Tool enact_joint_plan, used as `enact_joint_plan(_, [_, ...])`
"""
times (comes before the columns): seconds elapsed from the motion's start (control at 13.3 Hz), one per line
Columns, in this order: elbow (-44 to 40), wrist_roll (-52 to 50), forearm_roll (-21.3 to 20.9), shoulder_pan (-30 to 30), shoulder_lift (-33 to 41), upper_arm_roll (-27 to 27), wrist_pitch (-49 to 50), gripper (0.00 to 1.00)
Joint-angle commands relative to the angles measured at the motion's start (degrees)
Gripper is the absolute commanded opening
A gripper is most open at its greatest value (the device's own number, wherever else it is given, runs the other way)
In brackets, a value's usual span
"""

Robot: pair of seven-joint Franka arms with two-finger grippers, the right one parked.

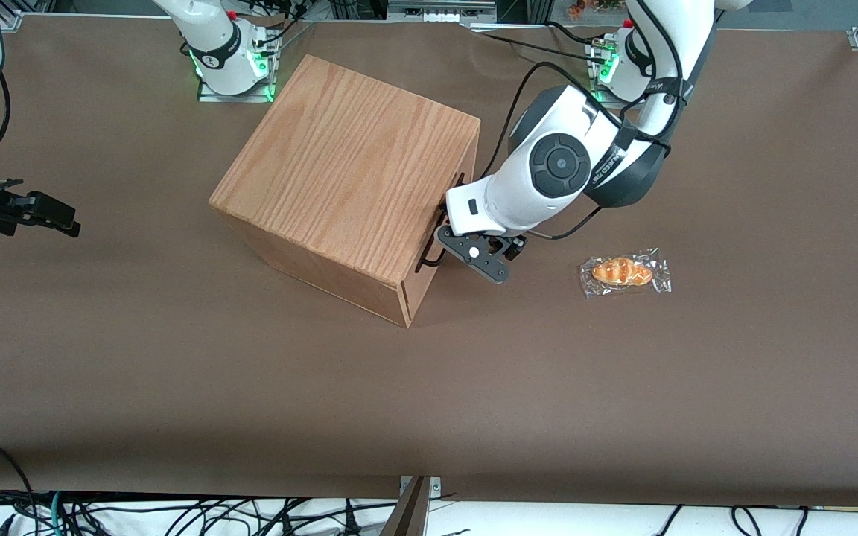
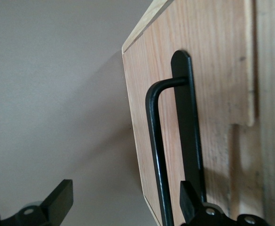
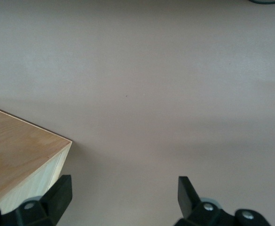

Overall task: Open top drawer with left arm
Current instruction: 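Hook the left gripper fingers around the black drawer handle, then pull the handle with the left gripper, sliding the drawer out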

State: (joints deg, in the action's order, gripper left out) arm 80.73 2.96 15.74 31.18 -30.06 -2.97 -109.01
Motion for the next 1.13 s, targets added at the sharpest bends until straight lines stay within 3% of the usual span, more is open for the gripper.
enact_joint_plan(0.0, [-1.89, 1.43, 2.19, 0.99, -1.76, 0.42, -0.24, 1.0])
enact_joint_plan(1.05, [-1.63, 5.21, 1.67, -3.31, -3.52, 0.95, 0.11, 1.0])
